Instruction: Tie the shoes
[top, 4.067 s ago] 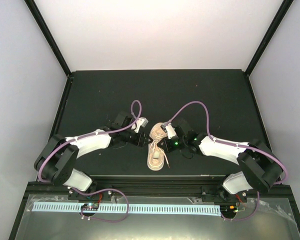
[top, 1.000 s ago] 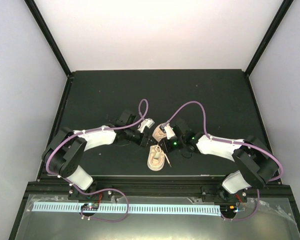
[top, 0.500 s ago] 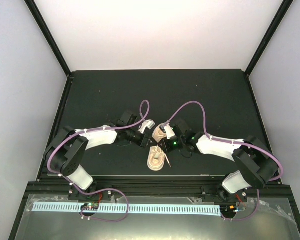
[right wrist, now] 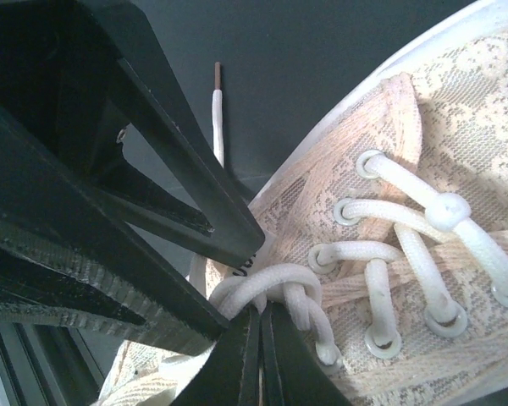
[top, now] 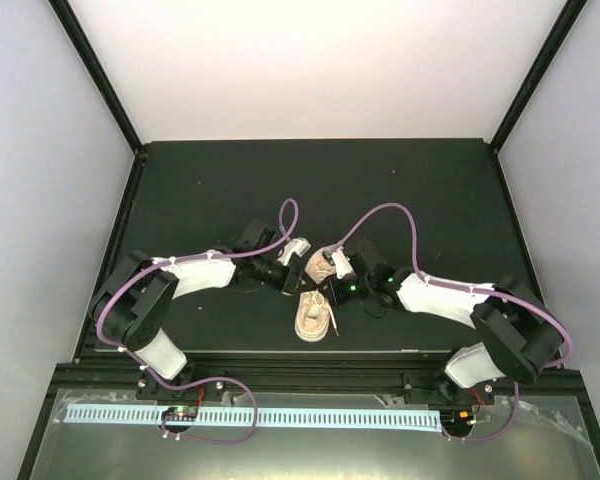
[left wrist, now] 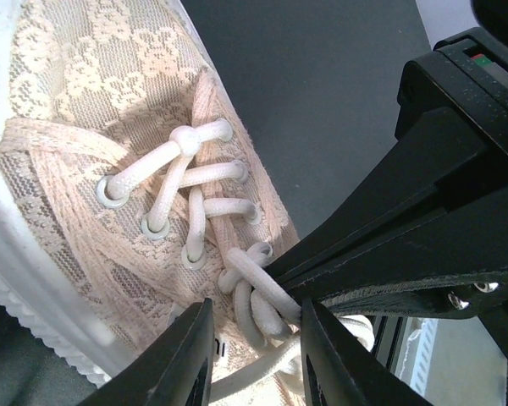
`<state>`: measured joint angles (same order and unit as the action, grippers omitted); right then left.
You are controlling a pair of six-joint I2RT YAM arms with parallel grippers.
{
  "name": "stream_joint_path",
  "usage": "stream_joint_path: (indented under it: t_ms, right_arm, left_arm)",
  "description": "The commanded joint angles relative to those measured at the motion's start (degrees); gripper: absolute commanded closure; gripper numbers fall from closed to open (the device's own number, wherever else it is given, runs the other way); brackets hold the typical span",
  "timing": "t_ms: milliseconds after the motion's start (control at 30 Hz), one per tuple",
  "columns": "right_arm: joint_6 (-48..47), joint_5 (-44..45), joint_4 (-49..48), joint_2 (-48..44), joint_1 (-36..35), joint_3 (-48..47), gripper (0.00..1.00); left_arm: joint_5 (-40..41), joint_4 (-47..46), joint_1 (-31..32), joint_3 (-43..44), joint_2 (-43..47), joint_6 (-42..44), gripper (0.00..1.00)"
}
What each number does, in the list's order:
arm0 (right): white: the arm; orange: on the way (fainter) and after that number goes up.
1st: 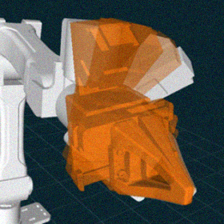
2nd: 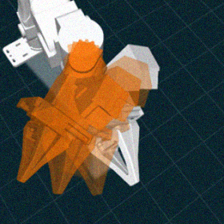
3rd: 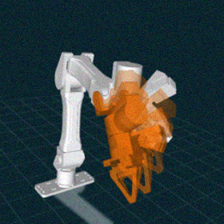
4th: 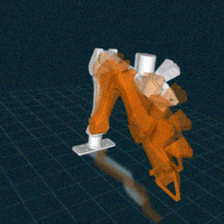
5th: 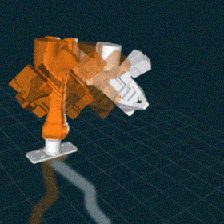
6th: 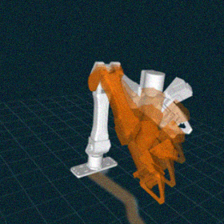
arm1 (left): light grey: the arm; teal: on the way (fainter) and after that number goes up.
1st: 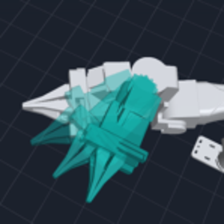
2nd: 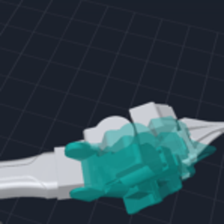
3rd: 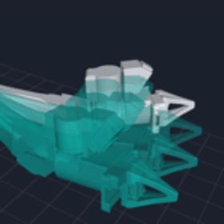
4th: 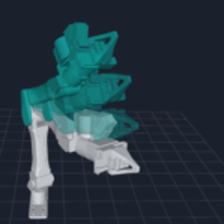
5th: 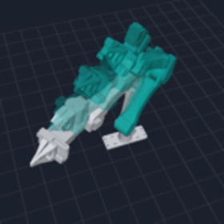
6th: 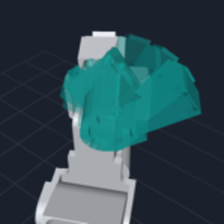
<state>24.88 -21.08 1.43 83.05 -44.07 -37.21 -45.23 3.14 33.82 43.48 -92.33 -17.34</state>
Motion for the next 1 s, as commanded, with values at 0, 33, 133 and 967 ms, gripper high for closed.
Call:
stream_joint_path:
  t_ms: [0, 33, 133, 967]
  right_arm:
    - [-0.06, 0.92, -6.08, -1.83, -0.48, 1.17, 0.98]
    - [0.05, 1.09, -6.51, -1.89, -0.45, 1.57, 0.98]
    - [0.65, 1.47, -7.63, -2.09, -0.48, 2.45, 0.98]
    - [2.02, 2.32, -6.44, -2.36, -0.48, 3.44, 0.99]
  left_arm:
    - [-1.41, -2.74, 0.39, 0.27, 0.18, -2.45, 0.67]
    - [-1.07, -3.48, 0.41, -0.31, 1.05, -3.18, 0.61]
    - [0.69, -5.01, 0.21, -1.6, 4.58, -4.78, 0.52]
    - [12.79, -0.61, -2.48, -1.96, 5.42, -7.04, 0.47]
